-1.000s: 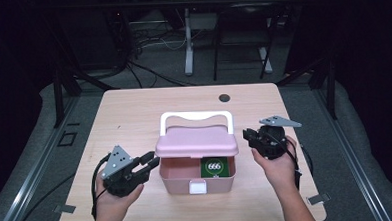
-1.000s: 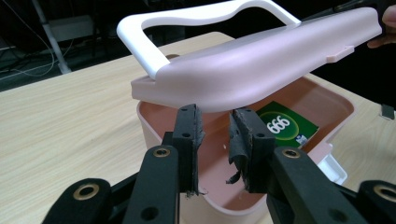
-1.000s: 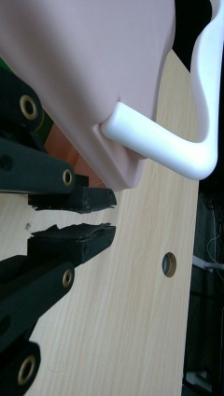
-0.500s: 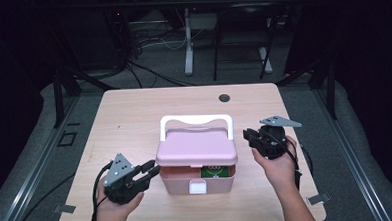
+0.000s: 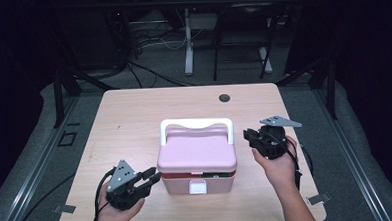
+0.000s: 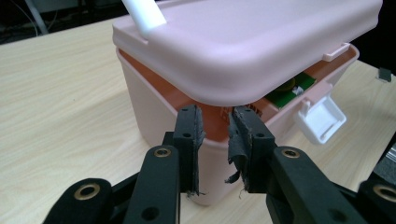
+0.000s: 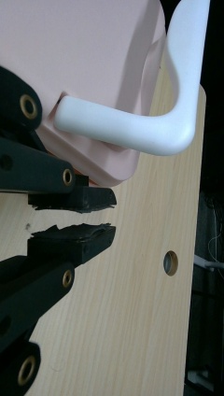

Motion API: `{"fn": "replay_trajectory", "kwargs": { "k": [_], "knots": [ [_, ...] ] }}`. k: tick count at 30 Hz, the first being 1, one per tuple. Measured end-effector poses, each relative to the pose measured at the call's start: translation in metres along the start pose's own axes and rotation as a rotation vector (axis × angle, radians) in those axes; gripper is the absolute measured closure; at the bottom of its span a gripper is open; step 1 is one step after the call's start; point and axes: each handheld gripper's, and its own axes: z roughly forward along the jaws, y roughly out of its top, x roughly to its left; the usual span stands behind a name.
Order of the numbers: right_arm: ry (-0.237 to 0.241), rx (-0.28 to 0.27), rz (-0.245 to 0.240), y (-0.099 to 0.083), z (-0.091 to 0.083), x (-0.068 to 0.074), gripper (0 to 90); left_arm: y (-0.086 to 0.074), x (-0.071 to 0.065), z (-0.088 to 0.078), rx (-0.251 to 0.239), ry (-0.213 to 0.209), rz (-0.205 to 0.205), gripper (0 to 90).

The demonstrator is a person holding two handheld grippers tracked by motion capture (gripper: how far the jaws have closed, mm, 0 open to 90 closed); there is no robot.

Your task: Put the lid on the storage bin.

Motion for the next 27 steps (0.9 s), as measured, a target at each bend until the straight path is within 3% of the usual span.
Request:
{"fn": "replay_trajectory", "kwargs": {
  "k": [16, 27],
  "knots": [
    [0.001, 0.009, -0.001, 0.0000, -0.0006, -0.0007, 79.7, -0.0083, -0.0017, 0.0030, 0.036, -0.013, -0.006, 72.4],
    [0.000, 0.007, -0.003, -0.0001, -0.0002, -0.0005, 79.5, -0.0084, 0.0013, -0.0034, 0.009, -0.005, -0.015, 72.2]
  ]
}}
